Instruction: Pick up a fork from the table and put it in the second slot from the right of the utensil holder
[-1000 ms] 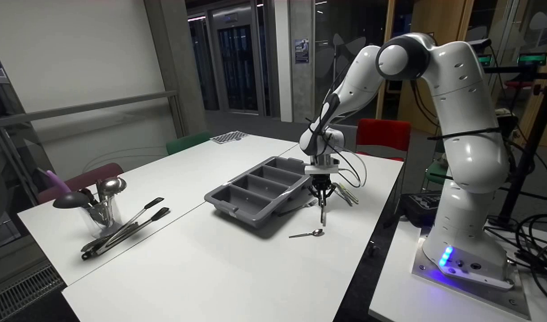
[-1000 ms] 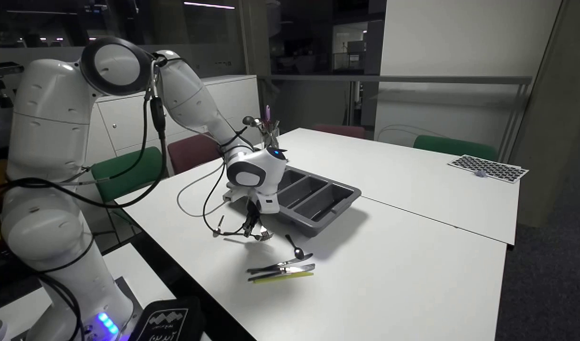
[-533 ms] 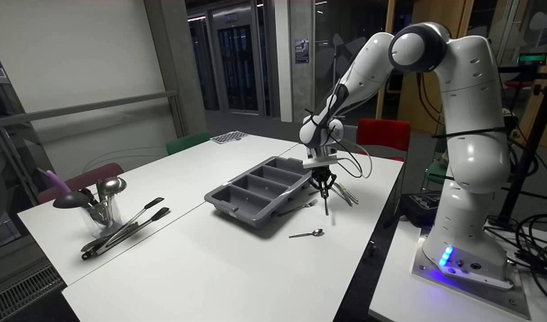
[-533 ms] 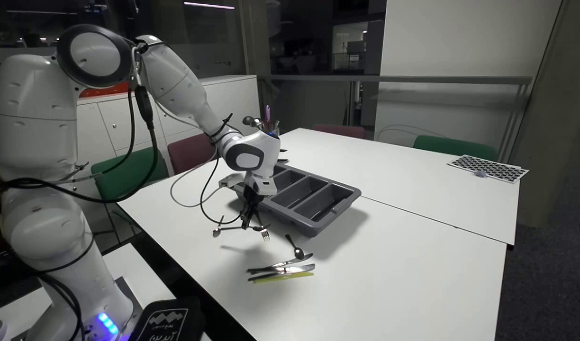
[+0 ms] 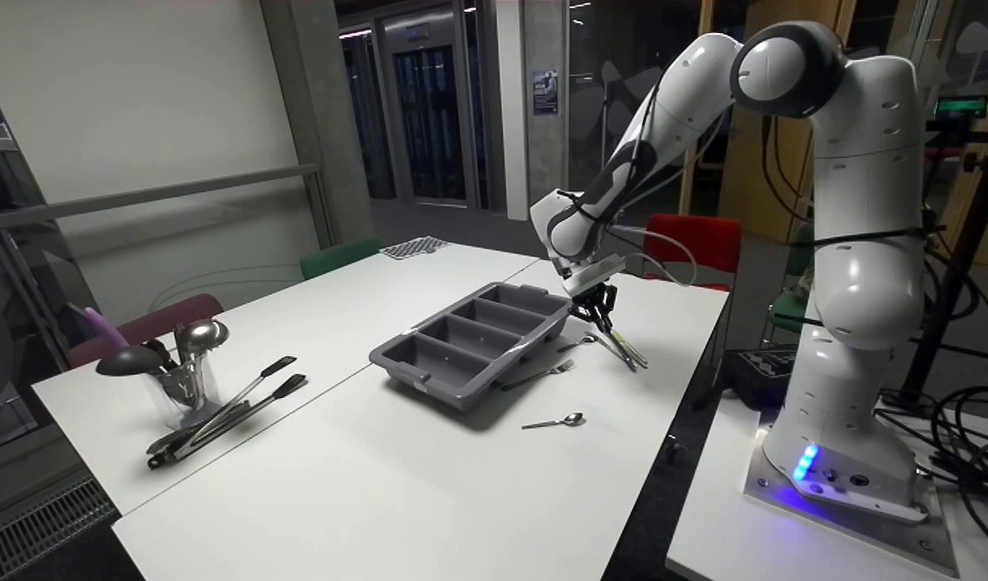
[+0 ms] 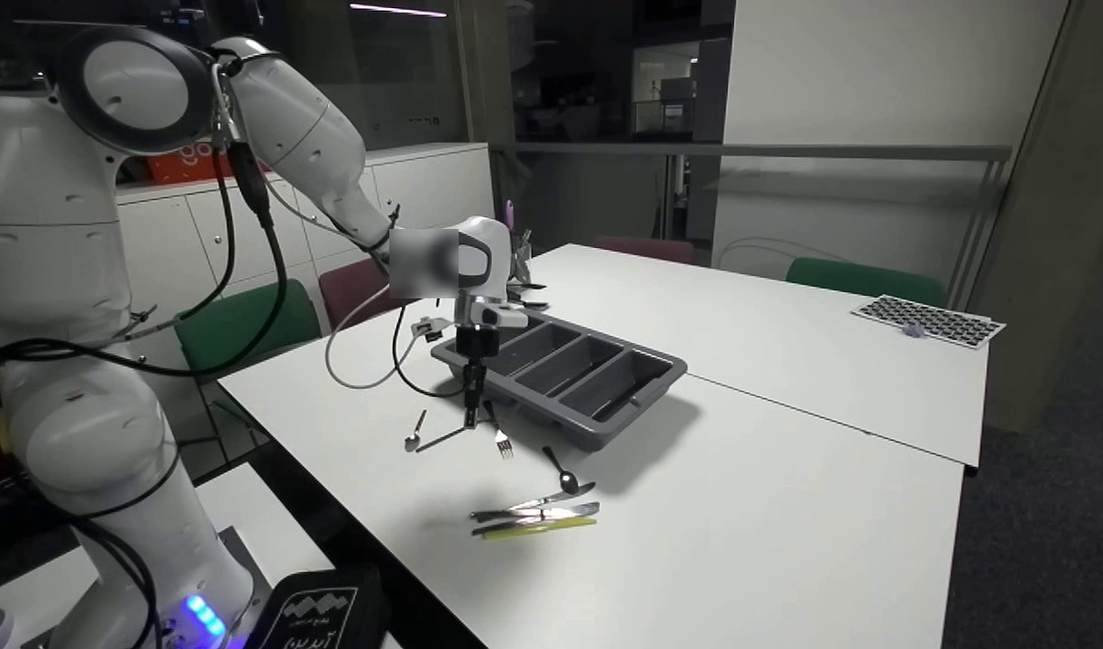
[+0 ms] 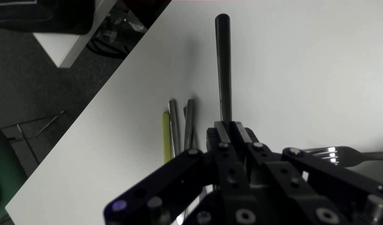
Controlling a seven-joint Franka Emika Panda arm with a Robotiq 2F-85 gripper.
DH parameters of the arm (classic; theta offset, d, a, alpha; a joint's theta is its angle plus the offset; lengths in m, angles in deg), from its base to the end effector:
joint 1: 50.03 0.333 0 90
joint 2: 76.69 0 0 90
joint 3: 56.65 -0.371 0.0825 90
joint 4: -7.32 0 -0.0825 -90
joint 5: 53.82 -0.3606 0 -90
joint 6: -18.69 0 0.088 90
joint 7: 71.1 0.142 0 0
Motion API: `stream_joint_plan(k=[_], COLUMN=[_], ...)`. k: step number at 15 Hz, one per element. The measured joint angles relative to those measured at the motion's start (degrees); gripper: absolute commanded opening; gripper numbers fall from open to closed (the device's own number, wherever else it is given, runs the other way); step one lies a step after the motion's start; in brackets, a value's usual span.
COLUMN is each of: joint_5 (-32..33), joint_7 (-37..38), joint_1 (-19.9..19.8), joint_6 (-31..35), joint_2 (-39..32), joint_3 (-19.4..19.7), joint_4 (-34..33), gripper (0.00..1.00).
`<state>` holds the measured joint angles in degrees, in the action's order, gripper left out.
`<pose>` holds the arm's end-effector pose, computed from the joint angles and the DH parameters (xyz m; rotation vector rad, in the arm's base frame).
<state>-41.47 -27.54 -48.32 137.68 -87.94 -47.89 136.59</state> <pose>0.4719 -0.0757 0.2933 2.6152 -1.0225 -0.4181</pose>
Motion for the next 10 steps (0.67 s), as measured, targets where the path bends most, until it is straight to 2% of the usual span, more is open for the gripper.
stream_joint_plan(k=[6, 10], joint_5=[9.83, 10.20], joint_7=[-12.42, -24.84], joint_1=[-0.58, -2.46], joint_6=[0.96, 6.58], joint_2=[1.06, 1.23], joint_3=[-0.19, -0.17], joint_4=[-0.79, -2.00], gripper=[0.02, 0.02])
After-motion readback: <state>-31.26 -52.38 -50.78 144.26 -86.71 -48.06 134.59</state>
